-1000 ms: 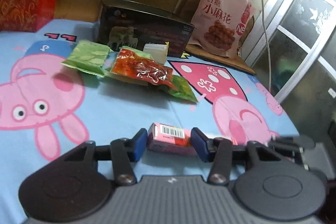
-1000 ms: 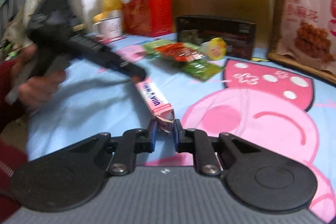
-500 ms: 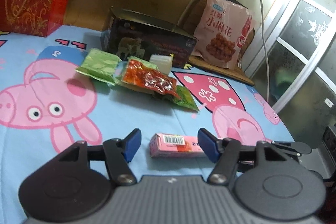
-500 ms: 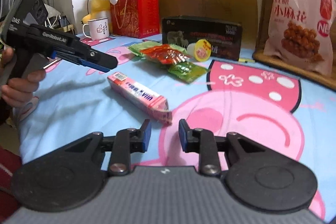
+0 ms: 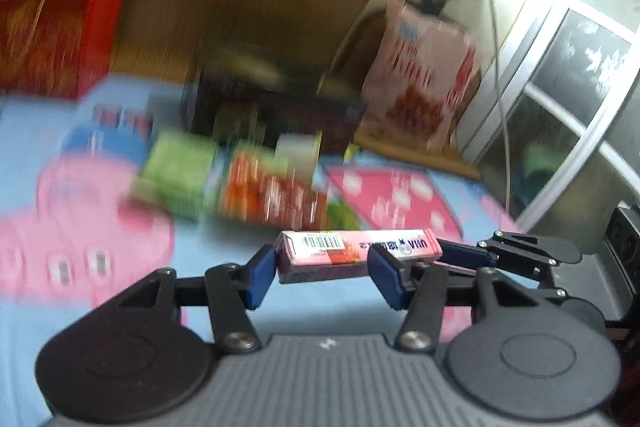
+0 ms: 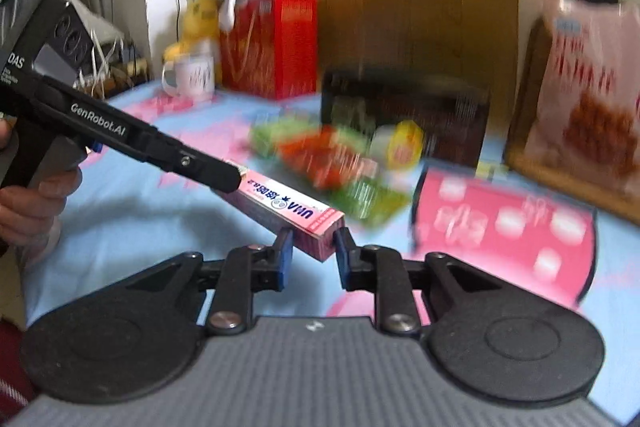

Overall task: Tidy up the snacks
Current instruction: 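Drop the pink candy box into the black tin box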

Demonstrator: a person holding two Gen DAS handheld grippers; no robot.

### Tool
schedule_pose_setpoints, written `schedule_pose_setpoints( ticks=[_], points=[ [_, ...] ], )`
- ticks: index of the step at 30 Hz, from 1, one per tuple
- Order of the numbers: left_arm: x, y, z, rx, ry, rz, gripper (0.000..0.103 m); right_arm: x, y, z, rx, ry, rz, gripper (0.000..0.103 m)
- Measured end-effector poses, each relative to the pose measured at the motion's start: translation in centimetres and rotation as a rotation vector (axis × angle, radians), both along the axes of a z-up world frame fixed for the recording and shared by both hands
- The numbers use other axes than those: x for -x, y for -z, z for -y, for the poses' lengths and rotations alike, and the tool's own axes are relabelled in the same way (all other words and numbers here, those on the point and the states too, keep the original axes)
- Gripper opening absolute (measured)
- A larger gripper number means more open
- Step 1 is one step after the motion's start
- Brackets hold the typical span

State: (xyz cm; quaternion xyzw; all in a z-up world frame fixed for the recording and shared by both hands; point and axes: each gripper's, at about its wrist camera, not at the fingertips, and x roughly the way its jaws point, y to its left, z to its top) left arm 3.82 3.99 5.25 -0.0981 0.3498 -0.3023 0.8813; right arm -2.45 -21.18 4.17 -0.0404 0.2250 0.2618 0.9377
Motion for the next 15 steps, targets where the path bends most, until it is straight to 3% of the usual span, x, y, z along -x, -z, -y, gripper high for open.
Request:
schedule_pose_setpoints(
  ticks=[2, 3, 5, 13, 15],
  points=[
    [-1.8, -2.0, 0.9, -0.023, -0.012, 0.069, 0.050, -0.9, -0.8, 0.2, -0.004, 0.006, 0.027, 0.026],
    [-2.8, -2.7, 1.4, -0.033, -0.020, 0.101, 0.051, -3.0, -2.1, 0.5, -0.007, 0.021, 0.086, 0.026],
    [-5.7, -3.8, 2.5, -0.045, -0.041, 0.146, 0.051, -5.6, -2.9, 0.8, -0.014, 0.044, 0.122, 0.026],
    [-16.3, -3.5, 5.0, -0.084, -0.165, 0.109, 0.053, -16.3, -2.2, 1.0, -0.051, 0.122, 0.064, 0.026],
    [-17.3, -2.9, 5.4, -0.134, -0.196, 0.117, 0.061, -17.2, -1.6, 0.8, -0.058, 0.139, 0.058, 0.027]
  ],
)
